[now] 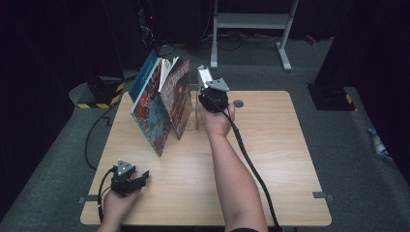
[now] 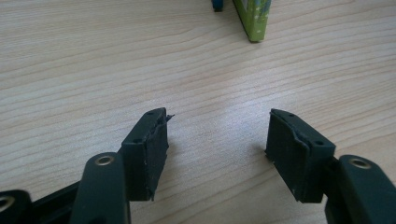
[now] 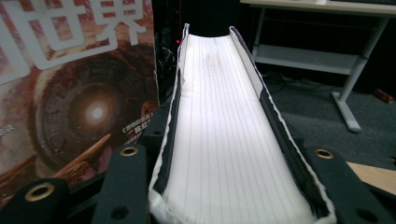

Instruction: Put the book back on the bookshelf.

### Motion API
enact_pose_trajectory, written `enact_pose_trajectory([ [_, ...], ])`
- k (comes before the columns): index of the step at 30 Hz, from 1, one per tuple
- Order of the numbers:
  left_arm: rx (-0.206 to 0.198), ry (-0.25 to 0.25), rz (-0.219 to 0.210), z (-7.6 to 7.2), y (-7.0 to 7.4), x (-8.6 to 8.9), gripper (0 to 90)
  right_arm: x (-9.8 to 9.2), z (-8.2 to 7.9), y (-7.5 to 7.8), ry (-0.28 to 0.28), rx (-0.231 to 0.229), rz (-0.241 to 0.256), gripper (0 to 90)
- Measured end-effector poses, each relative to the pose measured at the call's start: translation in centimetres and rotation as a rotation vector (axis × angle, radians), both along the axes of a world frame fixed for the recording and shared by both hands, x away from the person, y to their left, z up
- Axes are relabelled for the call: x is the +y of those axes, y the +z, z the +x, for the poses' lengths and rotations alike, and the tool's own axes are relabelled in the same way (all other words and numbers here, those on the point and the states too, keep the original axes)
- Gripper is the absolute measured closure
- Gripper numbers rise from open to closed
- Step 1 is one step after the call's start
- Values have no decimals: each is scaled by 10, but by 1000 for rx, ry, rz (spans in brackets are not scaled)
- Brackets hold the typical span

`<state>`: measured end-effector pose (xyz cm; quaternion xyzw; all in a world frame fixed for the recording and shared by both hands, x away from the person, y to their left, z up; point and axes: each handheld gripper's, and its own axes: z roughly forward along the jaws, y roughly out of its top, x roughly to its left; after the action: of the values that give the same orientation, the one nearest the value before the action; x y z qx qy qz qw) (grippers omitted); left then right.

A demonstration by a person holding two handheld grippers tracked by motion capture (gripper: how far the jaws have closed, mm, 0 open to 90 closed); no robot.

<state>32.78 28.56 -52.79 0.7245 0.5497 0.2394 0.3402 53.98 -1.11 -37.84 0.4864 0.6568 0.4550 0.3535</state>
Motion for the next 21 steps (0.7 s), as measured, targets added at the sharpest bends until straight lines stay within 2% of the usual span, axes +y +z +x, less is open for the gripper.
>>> enact_pose_trajectory([
  [11, -2, 0, 0, 0, 0, 0, 386, 9, 10, -5, -30, 3, -15, 535],
  [21, -5, 0, 2, 0, 0, 0, 386, 7, 15, -9, -61, 9, 5, 534],
])
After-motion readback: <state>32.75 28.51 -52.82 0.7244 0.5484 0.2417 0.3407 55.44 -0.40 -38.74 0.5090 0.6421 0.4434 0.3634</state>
